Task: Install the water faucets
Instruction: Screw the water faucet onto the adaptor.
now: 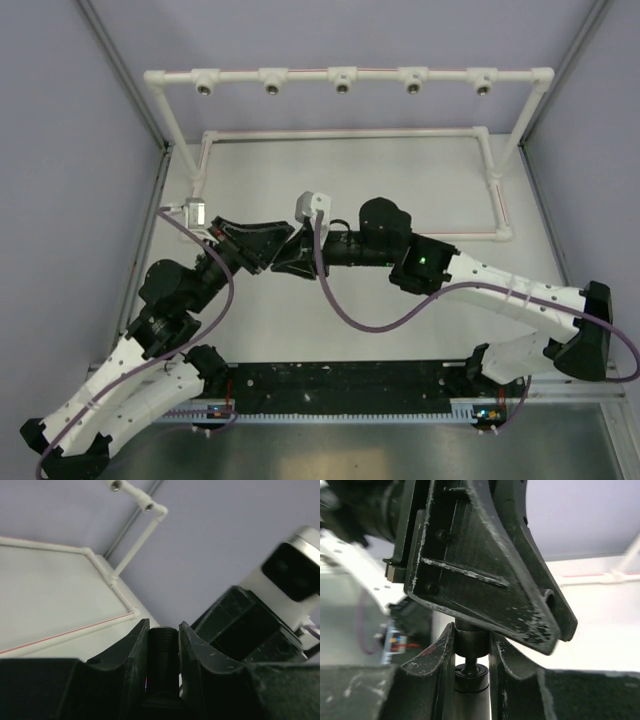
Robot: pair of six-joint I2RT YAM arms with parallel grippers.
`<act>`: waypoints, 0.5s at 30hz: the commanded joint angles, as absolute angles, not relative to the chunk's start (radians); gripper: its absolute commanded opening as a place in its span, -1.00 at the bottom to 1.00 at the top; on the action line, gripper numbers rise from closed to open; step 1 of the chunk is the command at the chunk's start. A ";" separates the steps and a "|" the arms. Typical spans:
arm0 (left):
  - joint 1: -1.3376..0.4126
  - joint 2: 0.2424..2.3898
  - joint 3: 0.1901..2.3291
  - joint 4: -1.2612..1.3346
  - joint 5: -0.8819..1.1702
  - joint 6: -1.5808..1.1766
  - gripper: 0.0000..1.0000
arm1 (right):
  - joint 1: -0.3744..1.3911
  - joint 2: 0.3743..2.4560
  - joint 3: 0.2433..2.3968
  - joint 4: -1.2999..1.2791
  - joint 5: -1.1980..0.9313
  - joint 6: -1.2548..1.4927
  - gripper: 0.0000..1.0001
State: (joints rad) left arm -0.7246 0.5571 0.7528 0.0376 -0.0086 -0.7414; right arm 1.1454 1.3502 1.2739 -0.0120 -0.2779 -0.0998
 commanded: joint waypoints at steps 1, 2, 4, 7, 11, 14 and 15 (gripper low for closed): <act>-0.733 0.543 0.733 0.474 0.305 -0.775 -1.00 | 1.059 1.293 1.236 0.274 -0.728 0.200 -1.00; -0.732 0.548 0.732 0.513 0.340 -0.785 -1.00 | 1.045 1.296 1.232 0.317 -0.777 0.257 -1.00; -0.732 0.574 0.733 0.573 0.409 -0.801 -1.00 | 1.002 1.311 1.218 0.432 -0.888 0.383 -1.00; -0.732 0.600 0.724 0.691 0.507 -0.839 -1.00 | 0.970 1.345 1.198 0.635 -1.001 0.579 -1.00; -0.732 0.627 0.727 0.788 0.607 -0.877 -1.00 | 0.951 1.362 1.190 0.738 -1.040 0.675 -1.00; -0.732 0.618 0.733 0.732 0.580 -0.856 -1.00 | 0.940 1.326 1.204 0.625 -0.981 0.567 -0.29; -0.732 0.608 0.742 0.665 0.549 -0.832 -1.00 | 0.942 1.301 1.215 0.536 -0.947 0.484 -0.21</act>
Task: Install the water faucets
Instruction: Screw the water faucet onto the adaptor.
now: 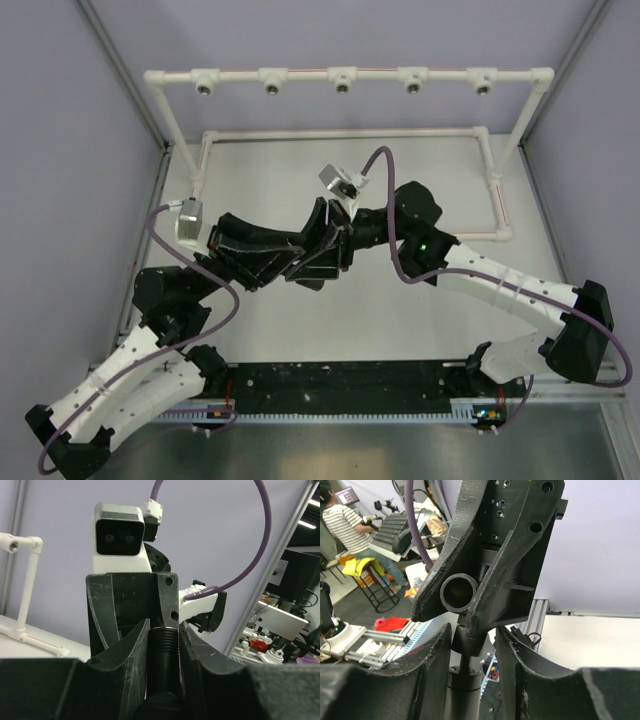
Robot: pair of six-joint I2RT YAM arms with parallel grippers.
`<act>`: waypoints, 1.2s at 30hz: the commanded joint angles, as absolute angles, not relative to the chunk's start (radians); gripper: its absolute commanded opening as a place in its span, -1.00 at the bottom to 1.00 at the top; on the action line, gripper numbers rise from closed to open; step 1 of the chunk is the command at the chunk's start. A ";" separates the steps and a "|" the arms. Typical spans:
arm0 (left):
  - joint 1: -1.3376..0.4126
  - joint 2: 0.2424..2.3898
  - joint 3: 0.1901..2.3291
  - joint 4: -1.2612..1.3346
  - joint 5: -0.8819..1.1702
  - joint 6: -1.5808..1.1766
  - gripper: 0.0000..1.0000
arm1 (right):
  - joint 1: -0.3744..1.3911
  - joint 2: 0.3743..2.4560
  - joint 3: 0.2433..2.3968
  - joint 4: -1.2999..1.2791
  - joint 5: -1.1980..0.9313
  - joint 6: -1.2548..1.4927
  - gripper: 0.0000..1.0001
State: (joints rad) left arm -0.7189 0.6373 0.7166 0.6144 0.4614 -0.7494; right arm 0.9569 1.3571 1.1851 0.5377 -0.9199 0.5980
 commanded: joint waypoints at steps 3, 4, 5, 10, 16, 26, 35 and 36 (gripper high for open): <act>-0.732 0.574 0.781 0.420 0.386 -0.756 -1.00 | 0.943 1.244 1.255 0.300 -0.815 0.275 -0.06; -0.732 0.568 0.798 0.357 0.323 -0.743 -1.00 | 0.942 1.232 1.267 0.223 -0.764 0.226 -0.03; -0.732 0.565 0.814 0.297 0.275 -0.729 -1.00 | 0.942 1.220 1.276 0.188 -0.724 0.189 -0.01; -0.732 0.612 0.929 0.025 0.033 -0.727 -1.00 | 0.966 1.213 1.313 0.023 -0.485 0.040 0.04; -0.732 0.702 1.043 -0.239 -0.245 -0.802 -1.00 | 1.095 1.244 1.319 -0.055 -0.184 -0.156 0.04; -0.732 0.745 1.077 -0.279 -0.299 -0.836 -1.00 | 1.207 1.316 1.348 -0.049 0.038 -0.282 0.05; -0.733 0.749 1.080 -0.275 -0.301 -0.838 -1.00 | 1.246 1.376 1.376 -0.046 0.138 -0.313 0.04; -0.732 0.749 1.078 -0.273 -0.301 -0.838 -1.00 | 1.249 1.382 1.381 -0.041 0.146 -0.310 0.04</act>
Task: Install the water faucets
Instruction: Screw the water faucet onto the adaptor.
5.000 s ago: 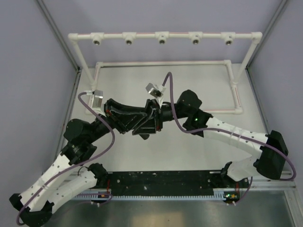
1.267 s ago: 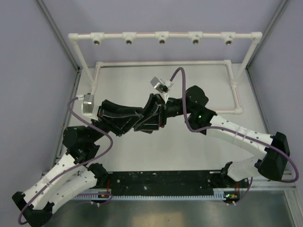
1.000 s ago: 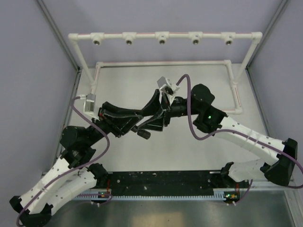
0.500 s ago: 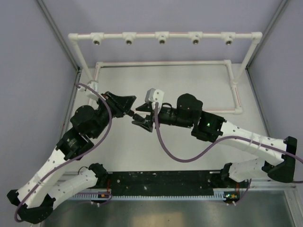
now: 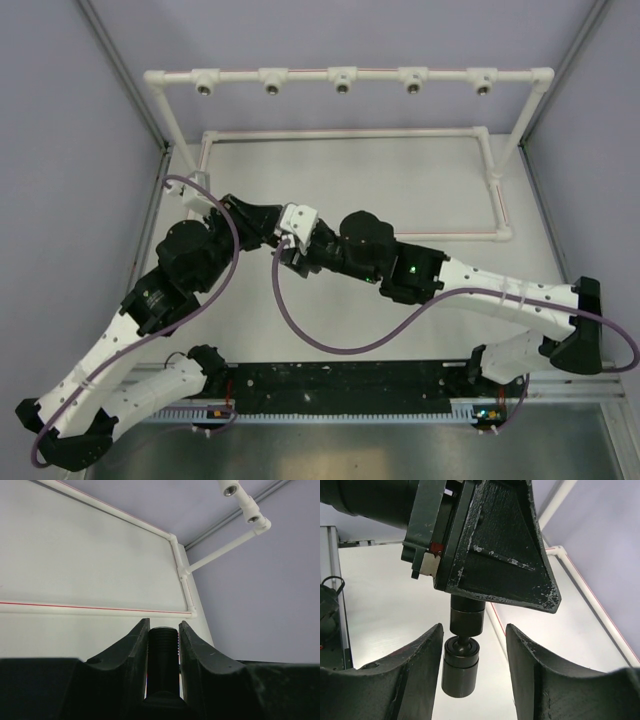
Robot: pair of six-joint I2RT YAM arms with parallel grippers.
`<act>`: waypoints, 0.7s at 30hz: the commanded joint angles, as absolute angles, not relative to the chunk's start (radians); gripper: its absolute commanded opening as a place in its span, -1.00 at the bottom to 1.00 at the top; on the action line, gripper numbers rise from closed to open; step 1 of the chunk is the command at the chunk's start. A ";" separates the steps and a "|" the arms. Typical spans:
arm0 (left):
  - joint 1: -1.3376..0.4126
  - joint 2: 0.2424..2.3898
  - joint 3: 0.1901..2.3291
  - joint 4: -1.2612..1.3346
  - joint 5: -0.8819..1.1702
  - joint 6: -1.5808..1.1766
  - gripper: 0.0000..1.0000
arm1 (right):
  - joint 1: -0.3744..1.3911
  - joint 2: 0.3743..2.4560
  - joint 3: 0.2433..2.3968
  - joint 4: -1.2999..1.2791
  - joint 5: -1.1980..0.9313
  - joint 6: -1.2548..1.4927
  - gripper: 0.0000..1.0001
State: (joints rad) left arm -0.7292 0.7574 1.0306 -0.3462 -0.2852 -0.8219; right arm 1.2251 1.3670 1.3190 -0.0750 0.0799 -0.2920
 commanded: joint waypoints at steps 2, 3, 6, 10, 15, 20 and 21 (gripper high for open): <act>-0.732 0.750 1.080 -0.272 -0.296 -0.838 -1.00 | 1.256 1.396 1.390 -0.044 0.153 -0.311 0.01; -0.732 0.750 1.080 -0.272 -0.296 -0.838 -1.00 | 1.259 1.402 1.394 -0.046 0.158 -0.314 0.00; -0.732 0.749 1.077 -0.272 -0.296 -0.836 -1.00 | 1.267 1.417 1.407 -0.037 0.170 -0.314 -0.02; -0.732 0.745 1.075 -0.270 -0.298 -0.834 -1.00 | 1.269 1.431 1.419 -0.035 0.178 -0.324 -0.09; -0.732 0.746 1.072 -0.265 -0.288 -0.831 -1.00 | 1.270 1.446 1.436 -0.060 0.178 -0.328 -0.56; -0.732 0.727 1.060 -0.253 -0.267 -0.801 -1.00 | 1.270 1.454 1.457 -0.139 0.143 -0.340 -1.00; -0.732 0.718 1.051 -0.236 -0.241 -0.786 -1.00 | 1.270 1.454 1.459 -0.152 0.121 -0.339 -1.00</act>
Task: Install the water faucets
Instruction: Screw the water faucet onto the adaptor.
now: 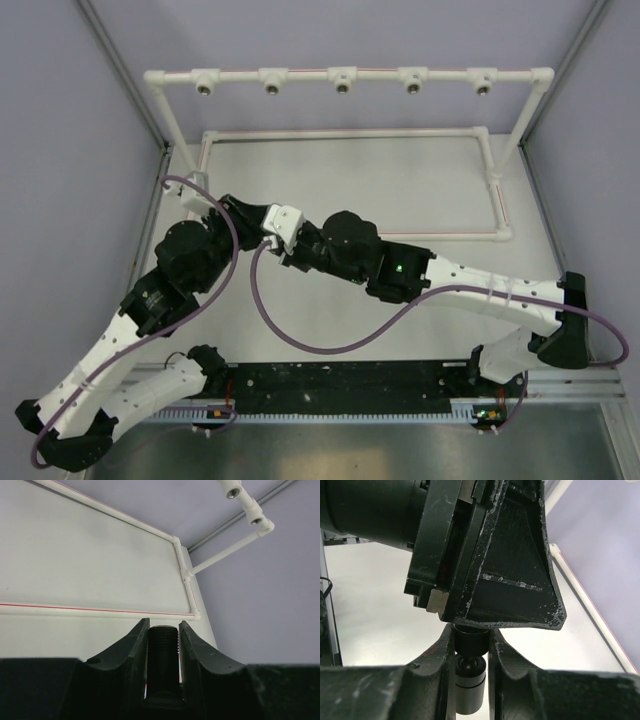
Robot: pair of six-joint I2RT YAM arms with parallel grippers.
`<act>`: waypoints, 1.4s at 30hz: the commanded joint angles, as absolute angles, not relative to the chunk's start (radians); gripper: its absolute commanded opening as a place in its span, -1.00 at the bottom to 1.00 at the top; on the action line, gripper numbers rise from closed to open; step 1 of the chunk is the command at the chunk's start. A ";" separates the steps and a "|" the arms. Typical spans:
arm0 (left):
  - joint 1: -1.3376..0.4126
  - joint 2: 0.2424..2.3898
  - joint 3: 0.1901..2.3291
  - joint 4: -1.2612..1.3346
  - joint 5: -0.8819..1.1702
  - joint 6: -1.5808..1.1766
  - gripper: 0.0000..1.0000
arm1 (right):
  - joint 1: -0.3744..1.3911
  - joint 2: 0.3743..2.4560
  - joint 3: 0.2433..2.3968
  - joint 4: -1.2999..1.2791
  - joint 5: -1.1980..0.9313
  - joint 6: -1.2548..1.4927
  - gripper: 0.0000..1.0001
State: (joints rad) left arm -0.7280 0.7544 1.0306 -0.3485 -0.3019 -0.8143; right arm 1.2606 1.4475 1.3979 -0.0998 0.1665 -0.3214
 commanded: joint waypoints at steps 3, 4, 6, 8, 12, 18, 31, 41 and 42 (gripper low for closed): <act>-0.732 0.663 0.984 -0.111 -0.099 -0.727 -1.00 | 1.263 1.442 1.450 -0.182 0.010 -0.310 -1.00; -0.732 0.640 0.953 -0.050 -0.044 -0.716 -1.00 | 1.250 1.434 1.448 -0.189 -0.068 -0.284 -1.00; -0.732 0.598 0.896 0.071 0.071 -0.706 -1.00 | 1.206 1.421 1.439 -0.186 -0.241 -0.215 -1.00; -0.732 0.562 0.862 0.187 0.177 -0.704 -1.00 | 1.149 1.401 1.416 -0.141 -0.456 -0.126 -1.00; -0.732 0.537 0.838 0.326 0.326 -0.695 -1.00 | 1.060 1.378 1.347 0.044 -0.725 0.104 -1.00; -0.732 0.552 0.792 0.570 0.529 -0.748 -1.00 | 0.986 1.397 1.256 0.561 -1.064 0.547 -1.00; -0.732 0.551 0.821 0.456 0.479 -0.715 -1.00 | 0.943 1.270 1.337 0.096 -0.857 0.159 -0.07; -0.733 0.643 1.001 -0.128 -0.181 -0.736 -1.00 | 1.049 1.239 1.312 -0.049 -0.300 -0.089 0.20; -0.733 0.658 1.021 -0.161 -0.213 -0.755 -1.00 | 1.077 1.244 1.310 -0.049 -0.238 -0.125 0.19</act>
